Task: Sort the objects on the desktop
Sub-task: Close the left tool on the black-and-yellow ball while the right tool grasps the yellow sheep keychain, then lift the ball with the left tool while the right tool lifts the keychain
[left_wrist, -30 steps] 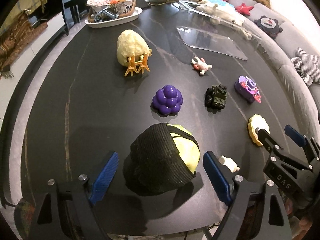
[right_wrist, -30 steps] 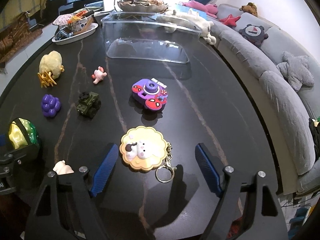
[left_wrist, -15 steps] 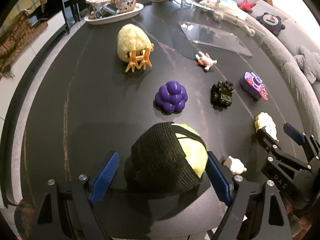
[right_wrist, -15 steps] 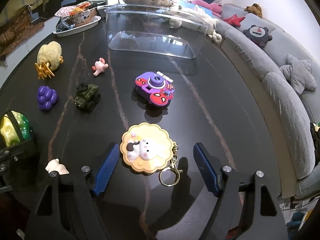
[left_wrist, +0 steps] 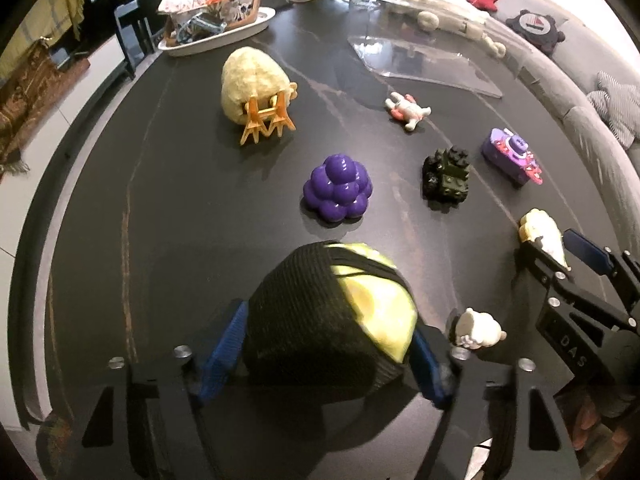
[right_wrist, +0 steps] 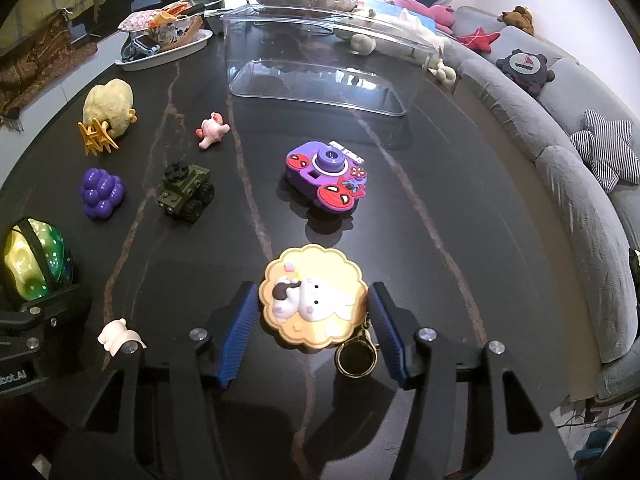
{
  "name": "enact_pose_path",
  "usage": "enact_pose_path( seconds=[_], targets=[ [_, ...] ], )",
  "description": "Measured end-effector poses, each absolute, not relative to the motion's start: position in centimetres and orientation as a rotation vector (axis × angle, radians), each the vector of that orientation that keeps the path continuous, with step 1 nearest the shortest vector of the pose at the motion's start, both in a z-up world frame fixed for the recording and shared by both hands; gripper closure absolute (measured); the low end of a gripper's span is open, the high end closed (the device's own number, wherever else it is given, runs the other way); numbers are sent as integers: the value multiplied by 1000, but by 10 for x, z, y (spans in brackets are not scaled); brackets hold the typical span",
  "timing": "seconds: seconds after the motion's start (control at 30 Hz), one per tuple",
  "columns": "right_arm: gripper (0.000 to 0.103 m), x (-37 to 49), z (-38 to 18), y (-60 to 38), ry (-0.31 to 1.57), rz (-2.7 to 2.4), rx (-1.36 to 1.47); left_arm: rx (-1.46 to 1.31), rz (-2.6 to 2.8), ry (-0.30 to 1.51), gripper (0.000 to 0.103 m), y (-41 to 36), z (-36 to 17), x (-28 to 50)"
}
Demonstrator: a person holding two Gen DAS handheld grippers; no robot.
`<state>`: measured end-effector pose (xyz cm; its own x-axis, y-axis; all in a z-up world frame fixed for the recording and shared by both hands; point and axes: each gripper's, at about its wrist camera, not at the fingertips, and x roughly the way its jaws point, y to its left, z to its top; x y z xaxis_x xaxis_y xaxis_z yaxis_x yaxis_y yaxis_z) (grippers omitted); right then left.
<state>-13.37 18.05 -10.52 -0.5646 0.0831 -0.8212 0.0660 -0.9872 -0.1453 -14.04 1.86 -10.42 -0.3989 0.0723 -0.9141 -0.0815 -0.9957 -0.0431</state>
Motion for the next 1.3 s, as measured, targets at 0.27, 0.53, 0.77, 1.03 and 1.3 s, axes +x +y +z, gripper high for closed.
enact_pose_path(
  seconds=[0.27, 0.53, 0.77, 1.03, 1.3],
  targets=[
    [70, -133, -93, 177, -259, 2789, -1438, -1655, 2542, -18, 45, 19, -101, -141],
    [77, -134, -90, 182, -200, 2805, -1435, -1650, 2532, -3, 45, 13, -95, -133],
    [77, -135, -87, 190, -125, 2821, -1440, -1670, 2529, -29, 45, 7, -96, -137],
    [78, -130, -81, 186, -128, 2834, -1436, -1633, 2542, -51, 45, 3, -85, -135],
    [78, -125, -69, 180, -156, 2858, -1387, -1535, 2576, -48, 45, 5, -62, -133]
  ],
)
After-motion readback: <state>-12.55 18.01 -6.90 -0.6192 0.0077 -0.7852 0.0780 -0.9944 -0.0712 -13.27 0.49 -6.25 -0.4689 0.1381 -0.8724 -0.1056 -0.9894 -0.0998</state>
